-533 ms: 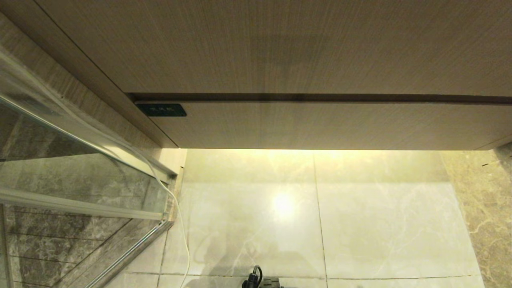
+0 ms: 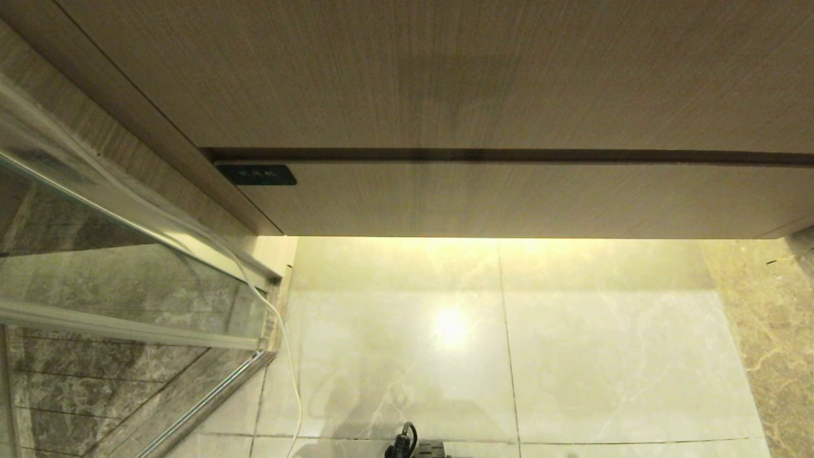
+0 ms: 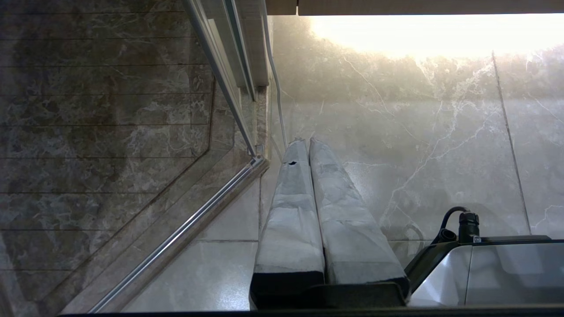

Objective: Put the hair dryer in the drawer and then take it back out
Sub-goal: Pull open the drawer

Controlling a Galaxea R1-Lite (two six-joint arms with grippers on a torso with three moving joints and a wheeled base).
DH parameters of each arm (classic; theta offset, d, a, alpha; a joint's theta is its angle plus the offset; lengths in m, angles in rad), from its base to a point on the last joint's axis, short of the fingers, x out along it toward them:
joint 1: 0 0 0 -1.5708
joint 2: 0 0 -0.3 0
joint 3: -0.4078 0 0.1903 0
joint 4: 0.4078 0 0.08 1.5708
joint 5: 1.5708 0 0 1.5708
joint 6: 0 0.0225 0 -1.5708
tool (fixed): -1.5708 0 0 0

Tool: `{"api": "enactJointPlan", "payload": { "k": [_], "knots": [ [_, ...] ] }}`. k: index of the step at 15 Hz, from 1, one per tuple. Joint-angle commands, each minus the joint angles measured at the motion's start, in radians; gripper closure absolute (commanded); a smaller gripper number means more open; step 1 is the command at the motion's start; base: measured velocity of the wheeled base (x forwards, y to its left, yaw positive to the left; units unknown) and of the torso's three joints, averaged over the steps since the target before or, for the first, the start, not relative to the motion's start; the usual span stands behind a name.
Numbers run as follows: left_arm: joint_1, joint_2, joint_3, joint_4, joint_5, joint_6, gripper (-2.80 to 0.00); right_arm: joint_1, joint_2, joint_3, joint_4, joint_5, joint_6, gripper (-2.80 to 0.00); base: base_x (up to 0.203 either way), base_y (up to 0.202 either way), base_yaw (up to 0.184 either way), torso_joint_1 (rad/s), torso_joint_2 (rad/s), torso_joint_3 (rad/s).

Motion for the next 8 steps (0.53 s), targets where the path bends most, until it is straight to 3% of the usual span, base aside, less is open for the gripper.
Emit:
{"api": "enactJointPlan", "payload": {
  "k": [1, 3, 5, 8],
  "knots": [
    [0.001, 0.0, 0.001, 0.0, 0.0, 0.0, 0.0, 0.0, -0.039, 0.03, 0.002, 0.008, -0.005, 0.0, 0.0, 0.0, 0.0, 0.0, 0.0, 0.0],
    [0.001, 0.0, 0.0, 0.0, 0.0, -0.001, 0.0, 0.0, -0.039, -0.09, 0.036, 0.059, -0.007, 0.0, 0.0, 0.0, 0.0, 0.0, 0.0, 0.0],
    [0.001, 0.0, 0.001, 0.0, 0.0, 0.0, 0.0, -0.001, -0.033, -0.339, 0.131, 0.091, -0.007, 0.0, 0.0, 0.0, 0.0, 0.0, 0.0, 0.0],
    [0.001, 0.0, 0.001, 0.0, 0.0, 0.0, 0.0, -0.001, 0.103, -0.754, 0.382, 0.13, -0.011, 0.0, 0.0, 0.0, 0.0, 0.0, 0.0, 0.0]
  ]
}}
